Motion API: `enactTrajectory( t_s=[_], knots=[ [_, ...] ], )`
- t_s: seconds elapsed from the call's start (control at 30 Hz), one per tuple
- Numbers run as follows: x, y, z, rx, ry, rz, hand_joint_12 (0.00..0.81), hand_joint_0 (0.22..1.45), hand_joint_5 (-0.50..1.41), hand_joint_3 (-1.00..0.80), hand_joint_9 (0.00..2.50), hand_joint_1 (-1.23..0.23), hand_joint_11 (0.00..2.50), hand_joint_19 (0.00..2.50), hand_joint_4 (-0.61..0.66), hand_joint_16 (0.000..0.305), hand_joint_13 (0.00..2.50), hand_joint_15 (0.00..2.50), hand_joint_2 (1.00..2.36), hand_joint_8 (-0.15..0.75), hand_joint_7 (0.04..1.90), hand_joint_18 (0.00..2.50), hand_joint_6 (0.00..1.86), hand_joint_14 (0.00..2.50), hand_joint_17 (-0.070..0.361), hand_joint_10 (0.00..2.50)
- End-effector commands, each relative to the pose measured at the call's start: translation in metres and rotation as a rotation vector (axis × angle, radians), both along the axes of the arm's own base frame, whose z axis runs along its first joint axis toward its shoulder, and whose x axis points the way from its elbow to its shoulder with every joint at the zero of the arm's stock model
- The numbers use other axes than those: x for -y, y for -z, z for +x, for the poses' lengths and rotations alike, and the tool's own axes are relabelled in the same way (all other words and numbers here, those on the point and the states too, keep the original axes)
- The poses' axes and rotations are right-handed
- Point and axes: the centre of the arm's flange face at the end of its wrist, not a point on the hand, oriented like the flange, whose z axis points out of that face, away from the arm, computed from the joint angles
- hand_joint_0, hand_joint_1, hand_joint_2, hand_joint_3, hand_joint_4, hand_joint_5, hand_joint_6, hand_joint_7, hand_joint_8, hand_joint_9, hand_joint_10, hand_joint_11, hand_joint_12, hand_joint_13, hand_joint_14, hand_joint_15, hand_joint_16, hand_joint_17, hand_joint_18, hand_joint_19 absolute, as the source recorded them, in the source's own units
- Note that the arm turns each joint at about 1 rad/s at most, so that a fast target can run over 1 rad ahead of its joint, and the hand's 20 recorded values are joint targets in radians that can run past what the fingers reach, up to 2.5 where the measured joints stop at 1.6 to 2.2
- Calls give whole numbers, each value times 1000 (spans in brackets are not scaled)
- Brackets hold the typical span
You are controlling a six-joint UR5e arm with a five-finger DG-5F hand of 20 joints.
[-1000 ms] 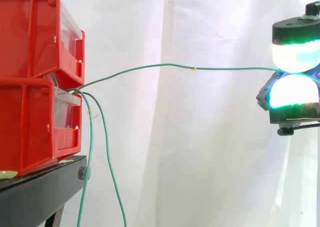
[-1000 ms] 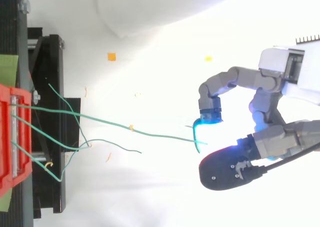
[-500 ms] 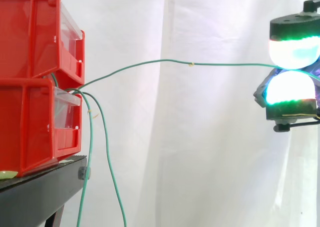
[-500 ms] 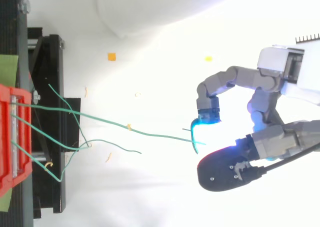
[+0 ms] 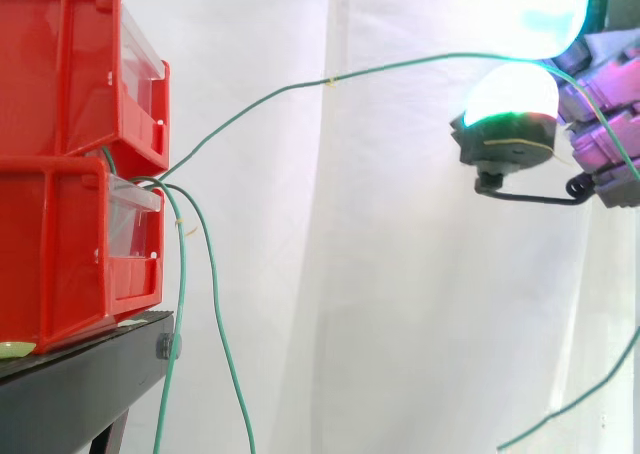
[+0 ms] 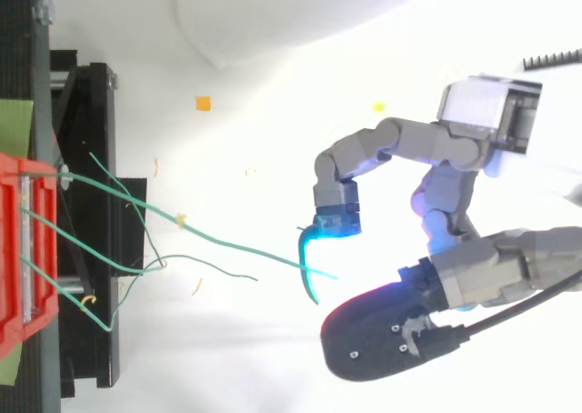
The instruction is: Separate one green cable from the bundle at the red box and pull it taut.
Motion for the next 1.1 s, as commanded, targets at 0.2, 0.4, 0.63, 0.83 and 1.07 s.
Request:
enactTrajectory(
  t_s=[0.2, 0.4, 0.63, 0.83, 1.07],
  knots=[
    [0, -1, 4, 29, 1, 6, 283, 751, -21, -500, 1507, -595, 1865, 1220, 350, 41, 1125, 1323, 1000, 220, 1260, 1134, 727, 1294, 92, 537],
    [-1, -2, 4, 30, 0, 6, 283, 751, -21, -500, 1508, -594, 1862, 1217, 343, 41, 1125, 1337, 1000, 218, 1266, 1127, 728, 1274, 92, 510],
    [-1, -1, 4, 29, 0, 6, 269, 745, -23, -500, 1503, -591, 1868, 1199, 334, 39, 1142, 1401, 1000, 198, 1242, 1101, 734, 1139, 89, 445],
    [-1, -2, 4, 30, 0, 6, 212, 731, -28, -500, 1466, -572, 1868, 931, 310, 28, 1165, 1578, 1000, 151, 1200, 913, 752, 751, 62, 235],
    [-1, -2, 4, 30, 0, 6, 188, 722, -29, -500, 1386, -557, 1659, 887, 311, 23, 1200, 1653, 1000, 135, 1149, 844, 763, 303, 53, 8]
  ],
)
